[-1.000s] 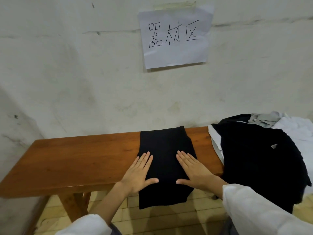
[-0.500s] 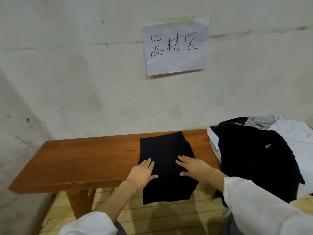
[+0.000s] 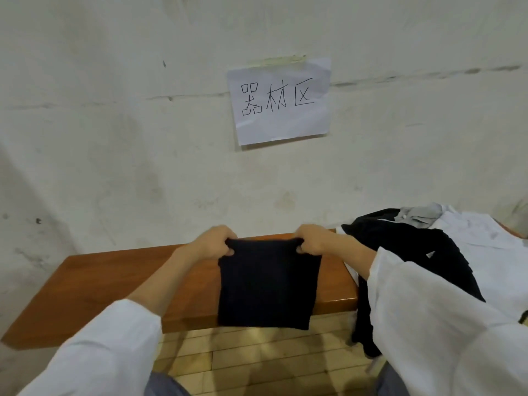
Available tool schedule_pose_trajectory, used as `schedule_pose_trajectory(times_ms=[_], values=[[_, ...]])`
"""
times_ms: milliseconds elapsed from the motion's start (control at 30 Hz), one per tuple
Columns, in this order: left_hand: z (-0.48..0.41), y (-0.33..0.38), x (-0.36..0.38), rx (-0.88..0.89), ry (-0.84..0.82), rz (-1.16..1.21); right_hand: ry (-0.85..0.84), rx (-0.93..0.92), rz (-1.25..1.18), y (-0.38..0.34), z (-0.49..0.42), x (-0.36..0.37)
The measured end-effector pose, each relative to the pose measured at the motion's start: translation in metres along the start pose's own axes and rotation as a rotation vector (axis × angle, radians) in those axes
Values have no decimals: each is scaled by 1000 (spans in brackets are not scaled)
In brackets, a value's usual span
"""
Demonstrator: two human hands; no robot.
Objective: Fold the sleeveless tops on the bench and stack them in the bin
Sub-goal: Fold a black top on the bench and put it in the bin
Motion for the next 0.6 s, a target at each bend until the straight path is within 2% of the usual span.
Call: schedule_pose_trajectory(times_ms=[167,267,333,400,433,533,600], values=[[-21,16,-62,-80,347,-65,406,25,-66,-9,-11,-61],[-20,27,-77,-33,547,-90,636,16,-146,-10,-12,-75],[-16,26,-65,25,591,-116,699,-8,-150,-6,-12,-63],[-12,15,-33,38,559,-179,667,5,-127,2,-9,-34],[-11,6,-8,28,503,-206,587,27,-120,7,-6,-12],[4,-12,81,23,232,-227,208,94,-82,20,5,67],[14,-18,125,34,127,-255,83,111,-77,24,15,109]])
Point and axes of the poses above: each hand's wrist, its own z-axis away from the middle knuckle, its own x-axis out of the palm, y = z × x, the point moved 2 cm from there along -z, towards the middle knuckle, and after that the axes turned 1 degree about y, right-handed, at the moved point
